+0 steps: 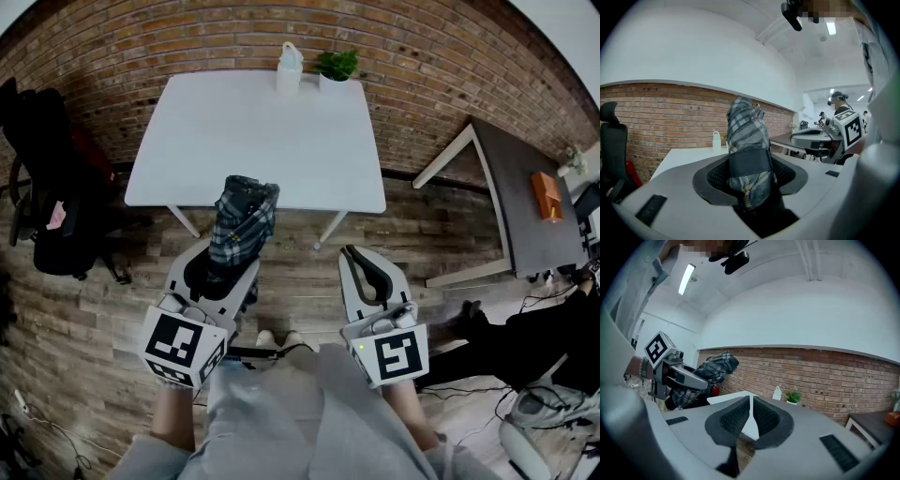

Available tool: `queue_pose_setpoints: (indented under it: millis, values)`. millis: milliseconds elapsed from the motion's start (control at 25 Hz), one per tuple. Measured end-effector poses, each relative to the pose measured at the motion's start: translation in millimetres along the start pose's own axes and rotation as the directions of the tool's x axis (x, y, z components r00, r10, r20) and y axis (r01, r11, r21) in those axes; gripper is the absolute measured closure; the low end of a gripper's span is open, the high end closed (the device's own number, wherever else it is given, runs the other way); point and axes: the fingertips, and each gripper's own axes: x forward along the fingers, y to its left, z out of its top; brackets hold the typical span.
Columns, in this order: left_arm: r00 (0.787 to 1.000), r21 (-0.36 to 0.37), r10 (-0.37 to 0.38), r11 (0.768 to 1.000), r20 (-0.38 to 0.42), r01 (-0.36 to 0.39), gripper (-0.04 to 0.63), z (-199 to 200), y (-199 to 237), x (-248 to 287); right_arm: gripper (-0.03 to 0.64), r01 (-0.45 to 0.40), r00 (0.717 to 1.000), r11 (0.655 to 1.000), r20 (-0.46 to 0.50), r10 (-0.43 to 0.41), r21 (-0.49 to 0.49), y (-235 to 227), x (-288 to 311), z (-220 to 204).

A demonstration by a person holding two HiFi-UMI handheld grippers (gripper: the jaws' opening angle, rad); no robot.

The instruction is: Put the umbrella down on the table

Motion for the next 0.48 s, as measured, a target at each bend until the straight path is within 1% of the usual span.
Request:
queue_pose_setpoints:
  millis: [240,400,480]
  values:
    - [1.0,0.024,-0.012,1.0,-0.005,0.013,0.359,-1.1,1.2,0.7,0.565,0.003,1.0,1.0,-0.009,-0.003,0.006,2.1,4.1,-1.1]
    - [1.0,0.027,-0.017,0.999,-0.007,0.017,0.359,-2.7,3.0,1.0,0.565,0.011,1.0,1.0,0.024,-0.011,0.014,3.4,7.7,3.7]
    - [1.0,0.028,-0.02,0.999,-0.006,0.02,0.359,-4.1,3.2,1.6,0.565,0.006,1.0,1.0,-0.004,-0.006,0.008,4.4,6.7,-1.1]
